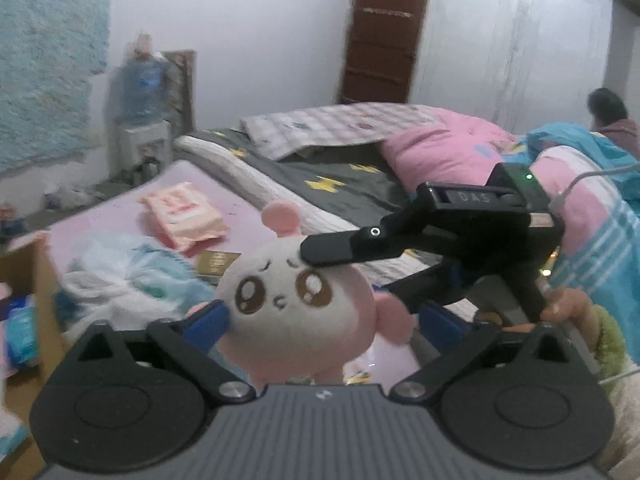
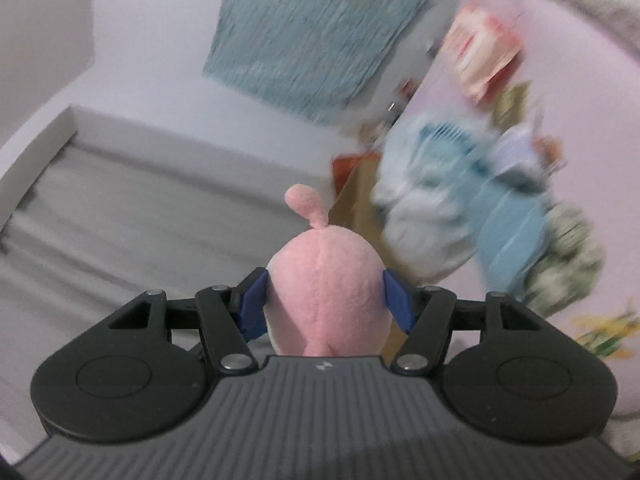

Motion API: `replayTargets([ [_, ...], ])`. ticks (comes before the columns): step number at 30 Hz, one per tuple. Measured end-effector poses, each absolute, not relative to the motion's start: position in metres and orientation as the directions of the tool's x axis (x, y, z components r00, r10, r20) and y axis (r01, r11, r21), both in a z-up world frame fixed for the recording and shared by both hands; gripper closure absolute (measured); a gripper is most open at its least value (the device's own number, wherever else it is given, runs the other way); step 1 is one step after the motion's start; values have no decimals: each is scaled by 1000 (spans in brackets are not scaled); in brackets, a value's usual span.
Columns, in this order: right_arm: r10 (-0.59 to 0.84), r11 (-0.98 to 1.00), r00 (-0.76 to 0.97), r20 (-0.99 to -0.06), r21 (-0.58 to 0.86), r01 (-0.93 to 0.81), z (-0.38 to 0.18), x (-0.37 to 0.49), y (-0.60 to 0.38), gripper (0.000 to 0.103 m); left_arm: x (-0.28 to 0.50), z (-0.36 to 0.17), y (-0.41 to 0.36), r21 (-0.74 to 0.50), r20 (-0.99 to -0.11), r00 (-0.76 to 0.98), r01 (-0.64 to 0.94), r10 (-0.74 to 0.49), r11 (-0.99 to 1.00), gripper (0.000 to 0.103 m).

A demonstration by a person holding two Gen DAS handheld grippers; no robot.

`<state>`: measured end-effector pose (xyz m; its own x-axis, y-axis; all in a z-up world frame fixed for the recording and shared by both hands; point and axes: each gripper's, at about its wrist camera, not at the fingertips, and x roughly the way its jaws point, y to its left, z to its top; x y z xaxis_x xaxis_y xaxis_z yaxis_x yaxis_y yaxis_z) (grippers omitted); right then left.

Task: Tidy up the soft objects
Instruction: 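Carry the bunny with the right tool over the box and lower it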

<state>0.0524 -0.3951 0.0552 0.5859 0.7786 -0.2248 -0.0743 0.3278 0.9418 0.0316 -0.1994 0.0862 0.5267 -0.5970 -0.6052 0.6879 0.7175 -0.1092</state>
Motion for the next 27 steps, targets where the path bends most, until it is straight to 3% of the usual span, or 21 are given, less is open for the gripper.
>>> replayTargets([
  [7, 879, 289, 431, -204, 947, -143, 71, 84, -314, 41, 6, 98, -123, -121, -545, 648, 566, -532, 815, 0],
  [15, 946, 274, 229, -231, 945, -179, 82, 135, -207, 41, 0, 96, -41, -123, -515, 778, 349, -360, 929, 0],
  [20, 941, 330, 149, -304, 923, -199, 88, 168, -141, 41, 13, 93, 7, -179, -502, 817, 224, -284, 958, 0],
  [27, 817, 576, 164, -553, 792, -203, 79, 232, -97, 41, 36, 71, 73, -278, -556, 807, 46, -200, 959, 0],
])
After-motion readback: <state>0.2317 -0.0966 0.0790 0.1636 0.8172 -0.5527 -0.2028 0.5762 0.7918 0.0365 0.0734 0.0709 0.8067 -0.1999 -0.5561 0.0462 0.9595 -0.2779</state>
